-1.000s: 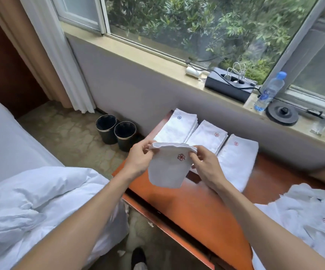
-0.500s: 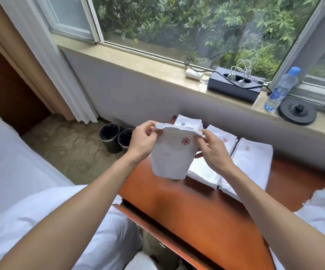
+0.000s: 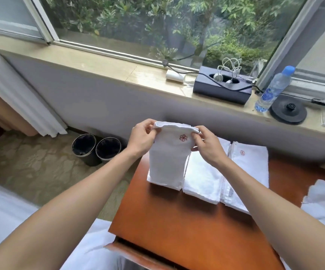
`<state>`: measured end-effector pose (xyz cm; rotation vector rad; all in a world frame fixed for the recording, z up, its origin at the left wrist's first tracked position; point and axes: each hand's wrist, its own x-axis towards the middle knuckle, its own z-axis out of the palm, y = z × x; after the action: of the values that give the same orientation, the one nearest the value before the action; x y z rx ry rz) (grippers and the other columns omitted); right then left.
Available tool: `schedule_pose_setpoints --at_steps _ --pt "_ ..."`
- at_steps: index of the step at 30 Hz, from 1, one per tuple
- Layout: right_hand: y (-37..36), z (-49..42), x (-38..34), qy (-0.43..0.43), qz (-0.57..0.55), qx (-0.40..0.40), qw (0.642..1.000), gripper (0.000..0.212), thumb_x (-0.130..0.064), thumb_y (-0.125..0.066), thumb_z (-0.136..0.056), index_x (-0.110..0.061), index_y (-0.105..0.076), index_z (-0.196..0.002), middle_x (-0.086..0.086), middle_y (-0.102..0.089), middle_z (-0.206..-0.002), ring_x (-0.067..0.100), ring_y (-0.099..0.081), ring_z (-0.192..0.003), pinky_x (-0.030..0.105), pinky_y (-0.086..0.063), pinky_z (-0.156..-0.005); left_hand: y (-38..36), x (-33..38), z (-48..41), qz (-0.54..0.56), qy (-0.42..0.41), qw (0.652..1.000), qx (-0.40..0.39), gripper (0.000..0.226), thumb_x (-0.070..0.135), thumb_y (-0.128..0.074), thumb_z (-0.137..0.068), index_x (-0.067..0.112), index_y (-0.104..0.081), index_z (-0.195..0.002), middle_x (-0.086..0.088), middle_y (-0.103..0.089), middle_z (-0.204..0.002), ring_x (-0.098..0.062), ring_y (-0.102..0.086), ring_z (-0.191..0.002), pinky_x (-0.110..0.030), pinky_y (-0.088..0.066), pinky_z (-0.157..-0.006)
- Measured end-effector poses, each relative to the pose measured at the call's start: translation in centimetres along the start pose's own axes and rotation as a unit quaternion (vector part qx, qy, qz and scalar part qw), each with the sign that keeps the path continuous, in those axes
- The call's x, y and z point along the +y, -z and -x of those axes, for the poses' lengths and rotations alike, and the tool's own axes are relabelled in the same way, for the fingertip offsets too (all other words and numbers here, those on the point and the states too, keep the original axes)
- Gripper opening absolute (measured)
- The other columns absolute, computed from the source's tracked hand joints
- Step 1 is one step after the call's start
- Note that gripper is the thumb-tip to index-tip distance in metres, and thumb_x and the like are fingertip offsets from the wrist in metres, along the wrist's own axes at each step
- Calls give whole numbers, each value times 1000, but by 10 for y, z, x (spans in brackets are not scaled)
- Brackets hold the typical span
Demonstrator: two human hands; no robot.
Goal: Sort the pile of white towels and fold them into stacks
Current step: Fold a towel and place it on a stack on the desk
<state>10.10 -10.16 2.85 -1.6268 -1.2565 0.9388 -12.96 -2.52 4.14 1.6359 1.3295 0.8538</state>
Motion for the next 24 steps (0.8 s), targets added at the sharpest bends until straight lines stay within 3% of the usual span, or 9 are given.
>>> schedule_pose_setpoints --at_steps 2,4,6,10,16,20,24 --pt "-5 -17 8 -11 12 15 1000 14 -21 -50 -109 -19 -64 -108 8 -72 -103 26 -70 -96 36 -63 -77 -7 -13 -22 13 6 1000 -20 10 28 -66 -97 31 -73 -91 -12 -74 -85 -28 -70 -78 -50 -60 -80" --pt "-7 -33 17 -29 20 29 999 14 -21 -50 -108 -20 -64 -108 9 -71 -103 28 -69 -98 35 -63 -78 -16 -24 -44 22 10 999 -37 11 28 -65 -98 32 -72 -91 -12 -73 -87 -20 -66 -74 -50 -59 -84" --pt "-10 -48 27 -50 31 40 997 14 -23 -50 -108 -20 -64 -107 13 -70 -102 28 -67 -93 39 -60 -79 -25 -34 -65 30 17 998 -50 10 27 -64 -98 29 -73 -93 -9 -74 -89 -16 -65 -76 -50 -59 -87" --pt "-18 -67 53 -71 58 75 993 14 -30 -51 -108 -25 -63 -102 10 -68 -95 12 -51 -73 34 -42 -70 -45 -58 -98 9 31 996 -82 13 29 -57 -102 24 -68 -97 -5 -72 -93 -15 -64 -80 -47 -55 -89" --pt "-31 -92 91 -108 34 86 990 17 -31 -50 -108 -21 -62 -102 10 -67 -93 13 -52 -76 33 -41 -72 -72 -91 -131 4 55 992 -111 18 36 -55 -104 23 -66 -99 4 -71 -97 -17 -64 -93 -37 -53 -88" --pt "-42 -114 113 -122 0 103 987 24 -32 -52 -108 -27 -52 -85 -11 -48 -76 5 -42 -67 29 -37 -68 -86 -115 -155 28 92 986 -137 17 32 -56 -103 23 -67 -112 12 -71 -108 -9 -66 -105 -31 -51 -91" --pt "-55 -130 133 -153 7 90 984 10 -38 -57 -103 -32 -57 -95 -30 -54 -74 -5 -50 -68 9 -39 -63 -104 -142 -166 53 137 977 -154 24 34 -55 -104 20 -58 -123 10 -64 -115 -4 -62 -101 -22 -49 -82"
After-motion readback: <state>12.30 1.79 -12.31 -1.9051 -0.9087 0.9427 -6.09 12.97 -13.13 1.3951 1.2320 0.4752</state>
